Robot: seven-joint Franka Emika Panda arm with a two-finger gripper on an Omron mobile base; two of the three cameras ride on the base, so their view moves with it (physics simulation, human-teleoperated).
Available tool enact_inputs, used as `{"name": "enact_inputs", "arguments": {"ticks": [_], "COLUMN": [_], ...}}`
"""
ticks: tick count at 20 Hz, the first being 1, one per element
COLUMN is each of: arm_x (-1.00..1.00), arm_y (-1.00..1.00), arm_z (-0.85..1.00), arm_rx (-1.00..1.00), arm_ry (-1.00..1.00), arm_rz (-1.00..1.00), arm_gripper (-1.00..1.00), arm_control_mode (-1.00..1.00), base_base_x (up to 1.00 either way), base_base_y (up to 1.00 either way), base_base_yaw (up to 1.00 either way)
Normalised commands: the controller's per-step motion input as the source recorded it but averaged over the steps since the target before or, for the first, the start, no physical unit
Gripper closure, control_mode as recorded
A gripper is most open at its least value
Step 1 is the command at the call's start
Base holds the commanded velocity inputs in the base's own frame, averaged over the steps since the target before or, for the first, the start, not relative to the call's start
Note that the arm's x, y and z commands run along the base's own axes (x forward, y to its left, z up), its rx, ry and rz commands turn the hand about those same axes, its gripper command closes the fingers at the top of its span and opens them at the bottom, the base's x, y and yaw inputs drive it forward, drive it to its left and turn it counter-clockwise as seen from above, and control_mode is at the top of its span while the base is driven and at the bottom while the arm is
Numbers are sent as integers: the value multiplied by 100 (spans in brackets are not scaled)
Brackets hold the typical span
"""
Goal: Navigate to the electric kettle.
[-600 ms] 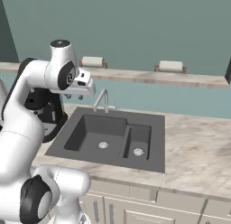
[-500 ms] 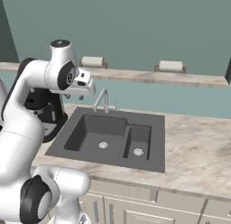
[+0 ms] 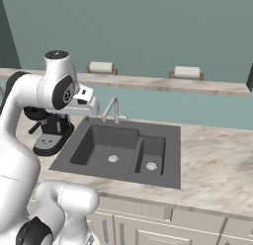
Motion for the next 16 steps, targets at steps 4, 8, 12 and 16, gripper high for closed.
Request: {"name": "enact_inputs", "arguments": {"ticks": [4,8,12,16], "arm_x": [-72,0,0,0], "arm_y": [0,0,0,0], "arm_z": [-42,0,0,0], "arm_rx": [-3,0,0,0], "arm_ry": [0,0,0,0], "arm_rz": [0,0,0,0], "arm_gripper": [-100,-100,-100,-100], "arm_control_mode": [-100,100,100,100], "base_base_x": [0,-57,-68,-53], "base_base_y": [0,0,-8,-37], "base_base_yaw": [0,0,0,-3]}}
